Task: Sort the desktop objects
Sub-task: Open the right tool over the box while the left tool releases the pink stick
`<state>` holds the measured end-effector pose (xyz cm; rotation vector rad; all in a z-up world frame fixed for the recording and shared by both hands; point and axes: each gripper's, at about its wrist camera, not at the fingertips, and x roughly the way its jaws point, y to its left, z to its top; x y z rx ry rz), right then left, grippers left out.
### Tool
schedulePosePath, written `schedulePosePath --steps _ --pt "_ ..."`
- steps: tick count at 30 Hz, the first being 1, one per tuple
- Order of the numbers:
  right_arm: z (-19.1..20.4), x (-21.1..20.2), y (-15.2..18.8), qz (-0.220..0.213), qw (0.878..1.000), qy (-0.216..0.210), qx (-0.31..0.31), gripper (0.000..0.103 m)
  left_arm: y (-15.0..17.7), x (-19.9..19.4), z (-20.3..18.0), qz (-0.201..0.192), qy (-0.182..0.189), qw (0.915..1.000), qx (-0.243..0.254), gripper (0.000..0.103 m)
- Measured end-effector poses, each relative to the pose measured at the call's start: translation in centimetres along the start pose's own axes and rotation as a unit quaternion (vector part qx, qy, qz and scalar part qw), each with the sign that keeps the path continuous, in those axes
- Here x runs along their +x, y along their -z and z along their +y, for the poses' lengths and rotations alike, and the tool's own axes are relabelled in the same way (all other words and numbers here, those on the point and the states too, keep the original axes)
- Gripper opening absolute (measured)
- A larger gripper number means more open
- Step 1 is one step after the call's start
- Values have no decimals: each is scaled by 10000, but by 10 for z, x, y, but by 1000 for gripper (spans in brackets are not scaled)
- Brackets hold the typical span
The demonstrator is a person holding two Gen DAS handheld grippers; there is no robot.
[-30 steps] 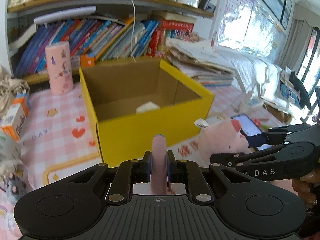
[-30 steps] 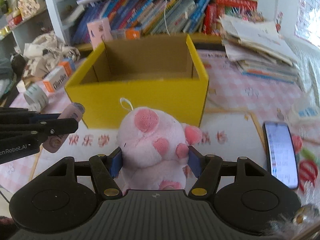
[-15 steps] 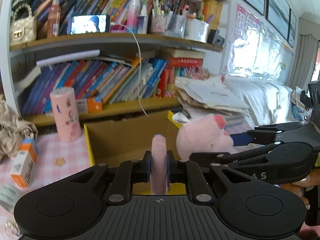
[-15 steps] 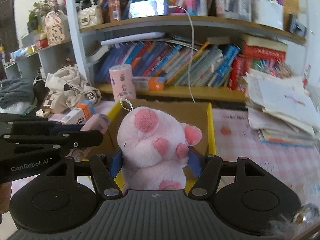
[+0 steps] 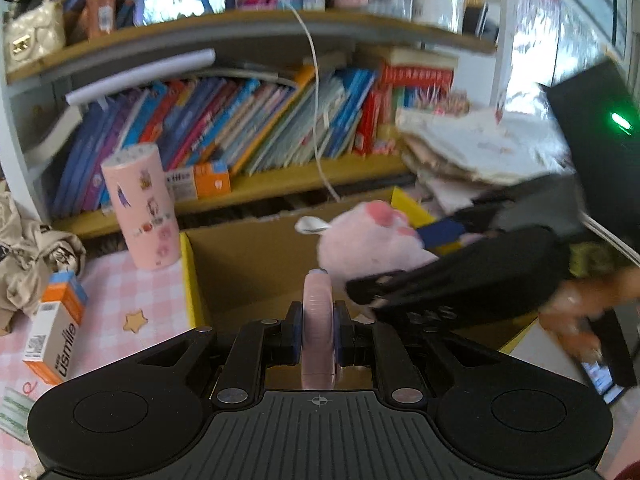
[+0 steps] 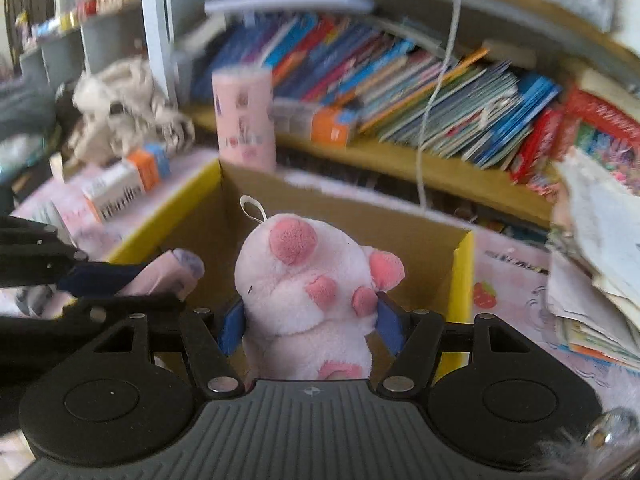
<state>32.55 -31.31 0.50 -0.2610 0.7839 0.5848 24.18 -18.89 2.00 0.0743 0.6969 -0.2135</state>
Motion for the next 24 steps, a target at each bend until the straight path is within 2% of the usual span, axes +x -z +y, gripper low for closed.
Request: schedulePosePath --steps 8,13,21,24 --pt "1 49 -7 587 9975 -172 -342 64 7 30 8 503 -160 9985 -112 14" --pt "2 65 -12 902 9943 -230 -513 66 11 37 10 664 -190 9975 -145 14" --pt "1 79 -18 1005 9931 -316 -520 68 11 40 11 717 -239 9969 -208 13" --pt "-2 78 -19 946 9941 -328 -414 72 12 39 11 691 -262 9970 -235 15"
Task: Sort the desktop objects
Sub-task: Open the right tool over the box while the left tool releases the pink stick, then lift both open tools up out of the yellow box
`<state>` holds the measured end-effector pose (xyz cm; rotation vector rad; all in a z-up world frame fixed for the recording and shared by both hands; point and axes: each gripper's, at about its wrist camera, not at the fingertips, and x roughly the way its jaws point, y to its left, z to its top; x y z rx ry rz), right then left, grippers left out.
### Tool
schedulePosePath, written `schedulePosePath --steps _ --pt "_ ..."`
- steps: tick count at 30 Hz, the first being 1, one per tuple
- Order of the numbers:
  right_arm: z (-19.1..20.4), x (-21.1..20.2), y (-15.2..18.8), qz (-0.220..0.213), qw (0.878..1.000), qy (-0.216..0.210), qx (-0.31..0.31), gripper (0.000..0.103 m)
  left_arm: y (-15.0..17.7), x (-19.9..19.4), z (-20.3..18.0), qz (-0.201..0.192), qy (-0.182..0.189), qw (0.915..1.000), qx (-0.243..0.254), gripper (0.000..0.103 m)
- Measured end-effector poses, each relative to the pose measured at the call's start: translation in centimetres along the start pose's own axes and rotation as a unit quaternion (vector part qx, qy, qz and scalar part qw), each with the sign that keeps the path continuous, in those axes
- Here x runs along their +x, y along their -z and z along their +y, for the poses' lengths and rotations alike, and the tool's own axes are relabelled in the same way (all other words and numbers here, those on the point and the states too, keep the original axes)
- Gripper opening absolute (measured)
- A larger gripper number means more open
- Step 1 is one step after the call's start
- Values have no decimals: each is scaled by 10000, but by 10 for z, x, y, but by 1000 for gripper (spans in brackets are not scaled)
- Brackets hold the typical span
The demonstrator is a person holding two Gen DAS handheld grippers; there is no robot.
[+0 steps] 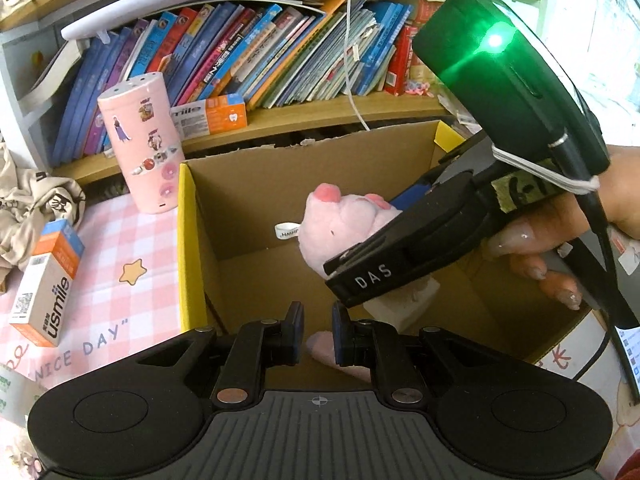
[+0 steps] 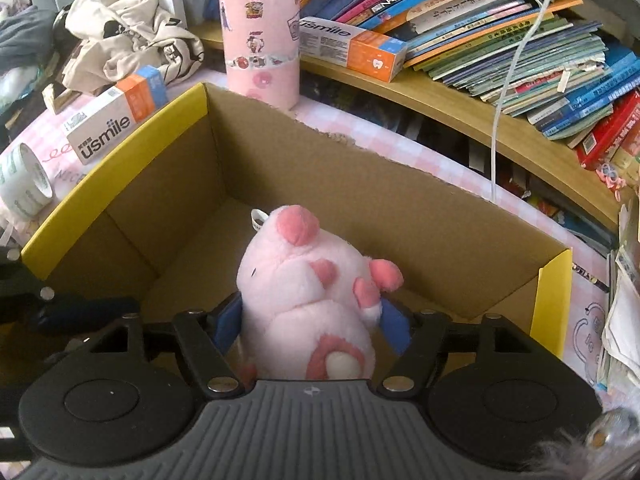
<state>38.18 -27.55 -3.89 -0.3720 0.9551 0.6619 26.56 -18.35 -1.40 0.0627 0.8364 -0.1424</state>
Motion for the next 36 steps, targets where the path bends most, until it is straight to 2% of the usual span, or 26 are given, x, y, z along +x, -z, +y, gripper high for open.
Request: schedulePosePath --steps 3,6,8,11,16,25,36 --pt "-3 -7 -1 -175 9998 -22 128 78 0 -5 1 -73 24 10000 -59 21" --pt "-6 -18 -1 -370 9989 -51 288 83 0 -14 1 -261 -46 9996 -78 43" --pt "-7 -26 0 -484 9981 -73 374 84 0 -21 1 -408 -100 9991 -88 62" --pt "-6 -37 4 -609 9970 -99 467 86 0 -34 0 -611 -199 9979 -65 72" --pt "-1 -50 15 -724 9955 -135 601 89 4 -52 0 -807 -306 9962 -104 81" --pt "10 -72 33 -932 9932 -55 699 91 21 -76 0 -877 -441 9950 -182 90" --pt "33 -108 57 -1240 9901 107 644 92 40 -103 12 -1068 -454 9920 -489 93"
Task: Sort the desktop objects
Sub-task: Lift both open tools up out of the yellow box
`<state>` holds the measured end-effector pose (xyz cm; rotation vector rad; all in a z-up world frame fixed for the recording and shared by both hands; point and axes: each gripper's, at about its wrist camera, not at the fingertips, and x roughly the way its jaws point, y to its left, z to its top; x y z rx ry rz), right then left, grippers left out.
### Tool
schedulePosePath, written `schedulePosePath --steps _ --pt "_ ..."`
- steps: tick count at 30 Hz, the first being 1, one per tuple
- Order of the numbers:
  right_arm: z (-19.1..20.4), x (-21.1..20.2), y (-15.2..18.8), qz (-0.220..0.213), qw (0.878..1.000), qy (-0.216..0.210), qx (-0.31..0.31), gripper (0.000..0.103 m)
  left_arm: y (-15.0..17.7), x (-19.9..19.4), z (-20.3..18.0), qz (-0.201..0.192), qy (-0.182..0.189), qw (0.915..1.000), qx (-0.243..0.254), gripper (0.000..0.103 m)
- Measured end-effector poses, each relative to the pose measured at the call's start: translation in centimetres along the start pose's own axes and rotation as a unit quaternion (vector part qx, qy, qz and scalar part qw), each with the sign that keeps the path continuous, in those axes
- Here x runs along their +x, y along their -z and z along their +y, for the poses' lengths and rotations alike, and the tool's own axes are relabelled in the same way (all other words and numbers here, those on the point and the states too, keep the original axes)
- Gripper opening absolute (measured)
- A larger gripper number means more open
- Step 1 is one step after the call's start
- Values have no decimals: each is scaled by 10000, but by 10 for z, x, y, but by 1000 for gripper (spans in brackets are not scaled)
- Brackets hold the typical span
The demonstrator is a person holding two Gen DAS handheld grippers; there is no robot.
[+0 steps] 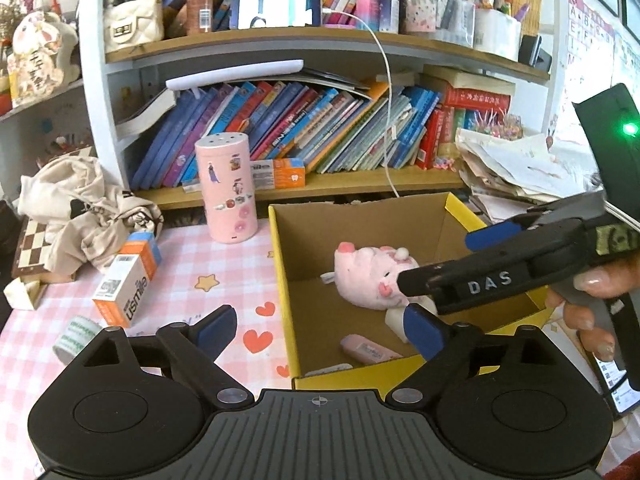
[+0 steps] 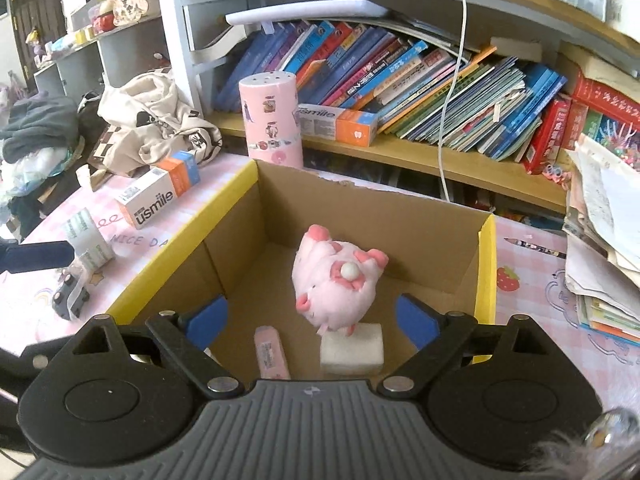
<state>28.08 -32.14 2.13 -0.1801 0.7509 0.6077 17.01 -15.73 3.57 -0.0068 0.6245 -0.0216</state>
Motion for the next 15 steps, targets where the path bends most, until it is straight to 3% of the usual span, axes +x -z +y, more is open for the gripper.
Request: schedulePosePath --steps 15 --pt "34 -47 34 -137 9971 658 346 92 17 -33 23 -123 462 9988 104 93"
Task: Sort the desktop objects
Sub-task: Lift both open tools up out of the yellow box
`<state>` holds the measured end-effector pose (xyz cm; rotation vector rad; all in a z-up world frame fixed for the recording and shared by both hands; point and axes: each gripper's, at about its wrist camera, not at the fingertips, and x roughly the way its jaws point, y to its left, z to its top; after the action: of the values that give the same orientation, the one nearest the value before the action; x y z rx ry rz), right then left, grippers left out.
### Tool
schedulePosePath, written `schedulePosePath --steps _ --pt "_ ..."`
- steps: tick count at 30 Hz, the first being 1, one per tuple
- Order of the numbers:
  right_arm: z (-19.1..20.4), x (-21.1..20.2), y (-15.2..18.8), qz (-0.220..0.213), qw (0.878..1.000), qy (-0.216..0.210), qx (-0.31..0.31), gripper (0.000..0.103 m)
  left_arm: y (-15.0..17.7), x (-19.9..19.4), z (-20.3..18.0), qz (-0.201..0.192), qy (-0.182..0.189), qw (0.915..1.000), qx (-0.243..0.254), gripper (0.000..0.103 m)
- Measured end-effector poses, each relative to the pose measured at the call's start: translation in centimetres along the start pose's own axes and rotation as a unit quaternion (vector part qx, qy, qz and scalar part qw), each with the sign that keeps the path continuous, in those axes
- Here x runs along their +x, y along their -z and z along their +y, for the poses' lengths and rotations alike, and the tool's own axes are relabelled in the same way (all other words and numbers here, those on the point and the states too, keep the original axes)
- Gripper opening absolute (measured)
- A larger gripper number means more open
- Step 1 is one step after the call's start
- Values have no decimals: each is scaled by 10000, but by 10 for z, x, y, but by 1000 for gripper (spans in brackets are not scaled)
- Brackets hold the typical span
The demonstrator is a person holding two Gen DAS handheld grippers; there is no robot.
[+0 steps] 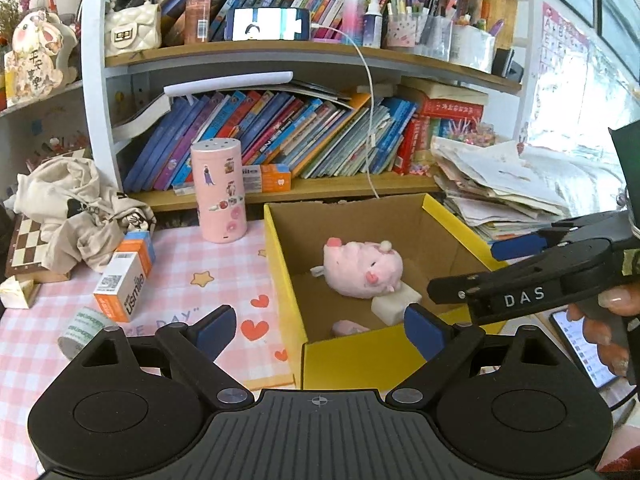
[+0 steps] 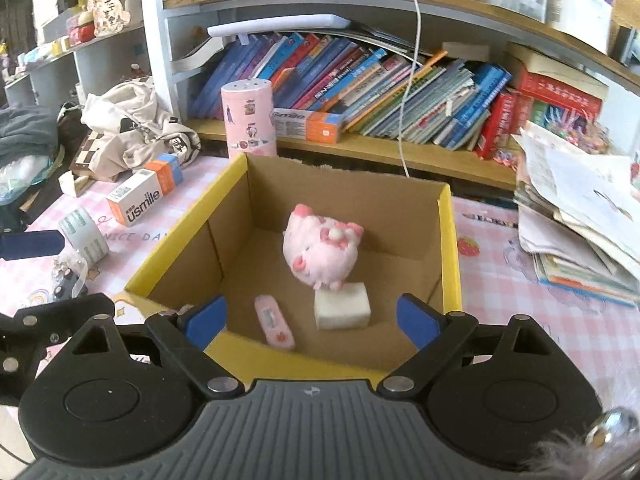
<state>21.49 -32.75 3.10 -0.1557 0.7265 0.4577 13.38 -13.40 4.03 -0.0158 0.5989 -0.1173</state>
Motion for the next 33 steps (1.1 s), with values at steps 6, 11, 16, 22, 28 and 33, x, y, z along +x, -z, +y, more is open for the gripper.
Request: schedulePosePath --steps 6,11,16,22,28,33 --pt "18 -16 14 15 9995 231 216 92 10 -13 10 58 219 9997 111 94" --pt "35 -27 27 44 9985 424 336 93 18 -23 19 110 349 9992 185 94" --pt "53 -32 41 101 9975 567 412 93 26 -30 27 215 404 9984 337 94" --pt "73 -34 61 221 9957 734 522 93 37 -38 39 305 436 9977 414 98" --pt "90 -35 83 392 9932 864 669 93 50 -44 50 417 475 9971 423 98" --pt "102 -37 94 451 9915 910 811 93 59 -47 55 512 451 9967 442 98"
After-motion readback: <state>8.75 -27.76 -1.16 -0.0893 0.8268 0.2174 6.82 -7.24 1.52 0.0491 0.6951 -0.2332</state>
